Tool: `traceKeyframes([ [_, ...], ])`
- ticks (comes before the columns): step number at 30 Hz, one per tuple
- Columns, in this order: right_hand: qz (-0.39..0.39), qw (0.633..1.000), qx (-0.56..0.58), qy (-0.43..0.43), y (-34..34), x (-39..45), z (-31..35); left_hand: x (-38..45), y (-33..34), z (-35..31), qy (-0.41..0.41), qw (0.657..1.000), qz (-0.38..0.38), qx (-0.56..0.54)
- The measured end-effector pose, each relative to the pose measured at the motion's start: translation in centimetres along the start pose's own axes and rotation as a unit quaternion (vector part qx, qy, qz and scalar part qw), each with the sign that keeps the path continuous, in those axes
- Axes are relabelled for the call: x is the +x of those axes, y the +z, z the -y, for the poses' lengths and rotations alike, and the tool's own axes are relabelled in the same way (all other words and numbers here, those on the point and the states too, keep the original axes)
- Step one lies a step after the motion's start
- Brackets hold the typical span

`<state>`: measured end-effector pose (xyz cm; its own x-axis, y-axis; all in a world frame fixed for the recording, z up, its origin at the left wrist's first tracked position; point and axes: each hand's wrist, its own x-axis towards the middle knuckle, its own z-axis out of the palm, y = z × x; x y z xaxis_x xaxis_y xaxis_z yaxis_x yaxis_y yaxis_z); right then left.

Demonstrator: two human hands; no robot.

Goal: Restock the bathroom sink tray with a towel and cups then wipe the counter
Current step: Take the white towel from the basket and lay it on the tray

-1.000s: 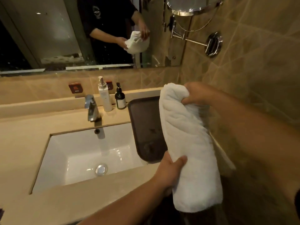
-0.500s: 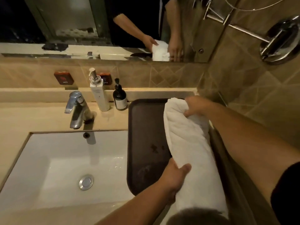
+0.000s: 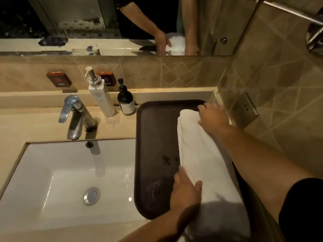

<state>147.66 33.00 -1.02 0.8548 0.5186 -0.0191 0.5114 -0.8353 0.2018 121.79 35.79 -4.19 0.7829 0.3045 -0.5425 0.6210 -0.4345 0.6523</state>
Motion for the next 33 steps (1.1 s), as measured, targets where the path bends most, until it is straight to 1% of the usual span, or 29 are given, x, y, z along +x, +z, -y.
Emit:
traceKeyframes([
  [1, -0.028, 1.0, -0.008, 0.009, 0.3, -1.1, 0.4, -0.2, -0.1, 0.1, 0.037, 0.997, -0.033, 0.061],
  [3, -0.033, 0.998, 0.026, 0.048, 0.7, -3.6, 1.5, -0.7, 0.0, 0.3, 0.15, 0.97, -0.081, 0.173],
  [5, -0.006, 0.993, 0.089, 0.075, 1.5, -5.8, 2.6, -0.8, 0.6, 0.6, 0.256, 0.926, -0.085, 0.262],
  [6, 0.014, 0.992, 0.104, 0.068, 1.9, -6.6, 3.1, -0.7, 1.0, 0.7, 0.29, 0.907, -0.086, 0.294],
  [7, 0.039, 0.992, 0.107, 0.053, 2.3, -7.4, 3.3, -0.6, 1.4, 0.8, 0.309, 0.899, -0.066, 0.303],
  [9, 0.07, 0.992, 0.102, 0.03, 3.3, -8.0, 3.4, -0.4, 2.2, 1.1, 0.298, 0.905, -0.001, 0.304],
  [10, 0.07, 0.992, 0.098, 0.028, 3.7, -7.9, 3.3, -0.2, 2.5, 1.4, 0.284, 0.912, 0.009, 0.294],
  [13, 0.065, 0.993, 0.09, 0.029, 4.3, -7.4, 3.4, 0.1, 2.9, 1.4, 0.262, 0.923, 0.007, 0.281],
  [16, 0.069, 0.993, 0.091, 0.026, 4.4, -7.6, 3.5, -0.2, 2.5, 1.1, 0.254, 0.92, 0.01, 0.298],
  [18, 0.082, 0.991, 0.1, 0.023, 4.1, -7.6, 3.3, -0.6, 1.8, 0.8, 0.26, 0.916, 0.011, 0.304],
  [22, 0.132, 0.985, 0.111, 0.02, 1.9, -7.6, 2.6, -1.1, -1.0, 0.3, 0.262, 0.918, 0.011, 0.298],
  [24, 0.13, 0.983, 0.129, 0.028, 0.3, -8.4, 2.5, -1.1, -3.5, 0.1, 0.259, 0.917, -0.015, 0.304],
  [27, 0.142, 0.976, 0.16, 0.05, -3.3, -9.3, 2.5, -1.2, -8.2, -0.4, 0.263, 0.918, -0.096, 0.281],
  [29, 0.152, 0.977, 0.145, 0.034, -5.9, -9.8, 2.6, -1.3, -11.0, -0.6, 0.24, 0.923, -0.133, 0.271],
  [31, 0.115, 0.984, 0.135, 0.034, -7.8, -11.0, 3.2, -1.6, -13.4, -0.6, 0.233, 0.91, -0.197, 0.28],
  [33, 0.028, 0.987, 0.153, 0.039, -8.7, -13.0, 4.4, -2.2, -15.1, -0.2, 0.246, 0.881, -0.281, 0.292],
])
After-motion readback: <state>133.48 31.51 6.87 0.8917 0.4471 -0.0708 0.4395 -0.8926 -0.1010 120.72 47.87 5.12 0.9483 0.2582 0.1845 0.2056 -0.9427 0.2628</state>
